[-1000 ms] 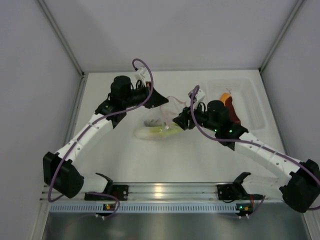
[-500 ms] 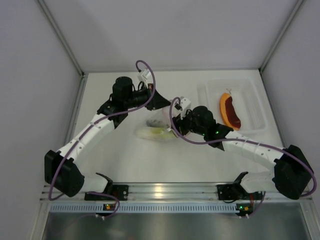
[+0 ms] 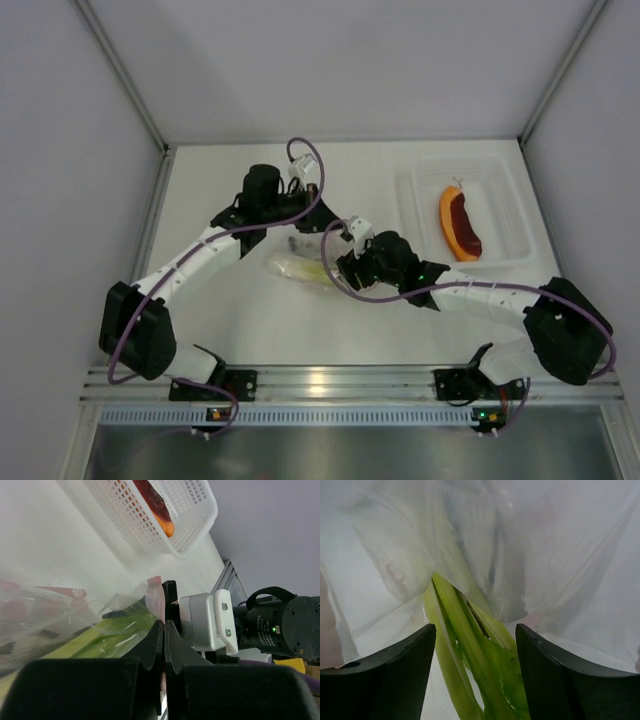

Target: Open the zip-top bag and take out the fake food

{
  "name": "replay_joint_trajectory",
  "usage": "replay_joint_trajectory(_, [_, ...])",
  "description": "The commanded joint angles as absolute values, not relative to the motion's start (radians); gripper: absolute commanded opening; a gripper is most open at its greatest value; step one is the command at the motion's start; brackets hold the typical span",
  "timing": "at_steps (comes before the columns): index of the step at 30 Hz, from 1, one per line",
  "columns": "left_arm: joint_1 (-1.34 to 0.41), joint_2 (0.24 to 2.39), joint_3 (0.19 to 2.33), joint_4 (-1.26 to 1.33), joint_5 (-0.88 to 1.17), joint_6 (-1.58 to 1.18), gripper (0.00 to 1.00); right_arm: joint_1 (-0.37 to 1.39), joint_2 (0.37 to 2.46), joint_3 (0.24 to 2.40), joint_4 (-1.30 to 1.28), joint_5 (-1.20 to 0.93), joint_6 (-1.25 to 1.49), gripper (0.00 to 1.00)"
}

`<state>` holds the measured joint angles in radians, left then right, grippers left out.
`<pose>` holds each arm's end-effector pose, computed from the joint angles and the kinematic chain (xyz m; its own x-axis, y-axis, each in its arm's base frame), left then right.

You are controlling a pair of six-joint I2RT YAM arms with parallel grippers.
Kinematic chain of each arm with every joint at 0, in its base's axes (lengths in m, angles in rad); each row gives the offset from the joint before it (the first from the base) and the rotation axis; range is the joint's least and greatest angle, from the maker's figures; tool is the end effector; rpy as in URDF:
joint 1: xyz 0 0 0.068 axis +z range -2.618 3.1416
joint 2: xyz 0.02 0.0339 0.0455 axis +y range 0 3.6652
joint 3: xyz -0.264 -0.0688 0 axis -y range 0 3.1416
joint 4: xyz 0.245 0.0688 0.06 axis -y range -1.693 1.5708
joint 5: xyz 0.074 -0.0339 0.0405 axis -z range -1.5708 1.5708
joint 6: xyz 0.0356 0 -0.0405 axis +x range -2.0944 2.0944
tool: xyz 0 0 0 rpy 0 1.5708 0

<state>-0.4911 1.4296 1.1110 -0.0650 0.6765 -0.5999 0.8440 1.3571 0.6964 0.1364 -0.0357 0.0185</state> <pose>0.2793 -0.1747 0.3170 -0.7690 -0.0879 -0.6331 0.5398 0.4412 -0.7169 0.1912 0.2169 0.2137 -0.3468 -0.3622 -0.8652 -0.7611 0.6478 0.0339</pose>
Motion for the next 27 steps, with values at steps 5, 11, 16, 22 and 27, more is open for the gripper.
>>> replay_joint_trajectory(5, [-0.488, 1.424, 1.092, 0.028, 0.703, -0.572, 0.0, 0.882, 1.515, 0.705, 0.161, 0.057, 0.02, 0.68])
replay_joint_trajectory(11, [-0.488, 1.414, 1.051, 0.028, 0.678, -0.548, 0.0, 0.91, 1.63, 0.742, 0.167, 0.02, 0.009, 0.73])
replay_joint_trajectory(16, [-0.489, 1.411, 1.035, 0.008, 0.631, -0.525, 0.0, 0.917, 1.693, 0.77, 0.158, 0.011, -0.029, 0.77])
replay_joint_trajectory(22, [-0.488, 1.411, 1.008, -0.031, 0.58, -0.494, 0.0, 0.917, 1.706, 0.759, 0.185, 0.028, 0.033, 0.77])
replay_joint_trajectory(27, [-0.497, 1.431, 0.983, -0.031, 0.604, -0.503, 0.0, 0.905, 1.646, 0.709, 0.304, 0.12, 0.178, 0.74])
